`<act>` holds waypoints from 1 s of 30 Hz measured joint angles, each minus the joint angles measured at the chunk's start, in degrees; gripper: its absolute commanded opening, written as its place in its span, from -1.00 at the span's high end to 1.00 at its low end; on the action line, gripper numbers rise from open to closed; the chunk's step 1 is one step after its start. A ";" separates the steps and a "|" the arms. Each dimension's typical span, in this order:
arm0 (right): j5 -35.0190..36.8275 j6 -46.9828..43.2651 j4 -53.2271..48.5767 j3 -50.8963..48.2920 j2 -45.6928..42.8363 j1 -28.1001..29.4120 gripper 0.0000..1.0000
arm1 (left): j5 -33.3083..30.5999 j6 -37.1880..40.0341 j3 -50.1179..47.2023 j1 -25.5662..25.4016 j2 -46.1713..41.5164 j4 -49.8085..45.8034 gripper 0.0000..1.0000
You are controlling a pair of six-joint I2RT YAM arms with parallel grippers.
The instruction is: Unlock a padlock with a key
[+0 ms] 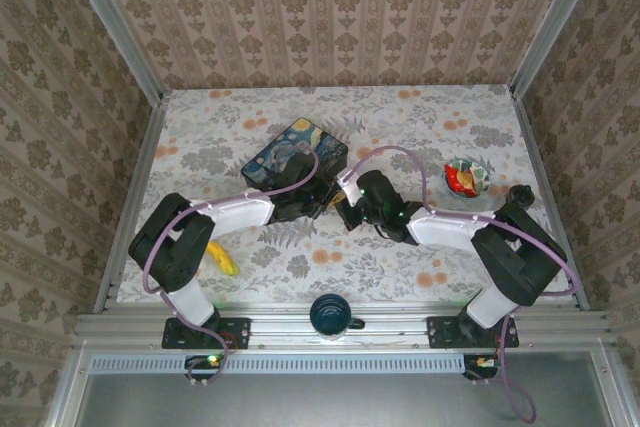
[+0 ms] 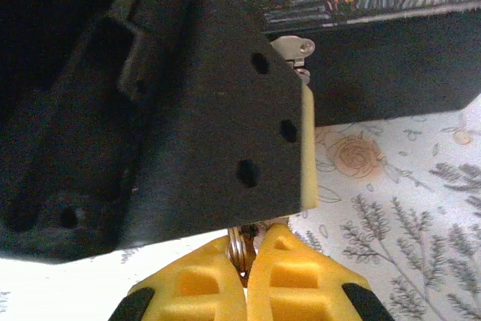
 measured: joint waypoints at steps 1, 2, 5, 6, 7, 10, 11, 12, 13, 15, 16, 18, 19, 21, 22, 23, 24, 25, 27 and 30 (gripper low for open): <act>-2.21 1.75 0.15 0.04 0.28 -0.94 1.00 | -0.15 -0.13 -0.02 0.00 0.04 0.04 1.00; -5.03 3.96 0.39 0.17 0.74 -2.08 1.00 | -0.37 -0.15 -0.02 0.00 0.11 0.07 1.00; -12.70 10.34 1.81 0.22 2.08 -4.81 1.00 | -0.81 0.04 -0.15 0.00 0.17 0.59 1.00; -14.99 12.61 2.69 0.24 2.69 -5.60 1.00 | -1.11 0.11 -0.24 -0.02 0.17 0.76 0.97; -17.35 14.84 3.41 0.35 3.30 -6.49 1.00 | -1.20 0.13 -0.31 0.00 0.17 1.07 0.93; -23.04 20.63 5.14 0.63 5.01 -8.50 1.00 | -1.49 0.11 -0.90 0.00 0.17 2.27 0.64; -24.59 22.36 5.86 0.63 5.62 -8.98 1.00 | -1.60 0.13 -1.11 0.00 0.17 2.62 0.41; -25.31 24.06 6.62 0.68 6.19 -9.35 1.00 | -1.11 0.13 -1.44 0.00 0.17 2.95 0.15; -25.29 25.22 6.93 0.83 6.80 -9.77 1.00 | -0.37 0.28 -1.70 -0.24 0.09 3.23 -0.13; -25.11 27.34 7.45 0.92 7.87 -10.97 1.00 | -0.09 0.28 -2.27 -0.57 -0.13 3.85 -0.76; -24.70 27.96 7.52 0.98 8.07 -11.30 1.00 | 0.39 0.24 -2.58 -0.61 -0.31 3.98 -0.91; -23.78 29.33 7.65 1.05 8.15 -11.65 1.00 | 1.07 0.24 -3.13 -0.74 -1.01 3.93 -1.00; -23.58 29.99 7.87 1.09 8.15 -11.69 1.00 | 1.14 0.28 -3.32 -0.92 -1.62 3.89 -1.00; -23.02 31.50 8.55 1.11 8.28 -11.78 1.00 | 1.18 0.85 -3.43 -1.05 -3.21 3.39 -1.00; -22.62 32.35 9.27 1.11 8.59 -11.74 1.00 | 1.11 1.33 -3.43 -1.11 -4.50 2.75 -1.00; -22.27 33.35 10.16 1.11 8.98 -11.76 1.00 | 0.87 1.95 -3.43 -1.36 -5.92 2.27 -1.00; -22.03 34.36 10.99 1.11 9.49 -11.78 1.00 | 0.37 2.69 -3.43 -1.42 -7.26 1.79 -1.00; -21.79 35.41 12.02 1.11 10.03 -11.78 1.00 | -0.26 3.74 -3.41 -1.53 -8.94 0.96 -1.00; -20.96 37.75 14.16 1.09 11.13 -11.69 1.00 | -2.16 5.90 -3.37 -1.81 -11.93 -0.48 -1.00; -19.54 40.74 16.76 0.81 11.89 -11.08 1.00 | -5.53 9.92 -3.15 -2.10 -15.26 -1.88 -1.00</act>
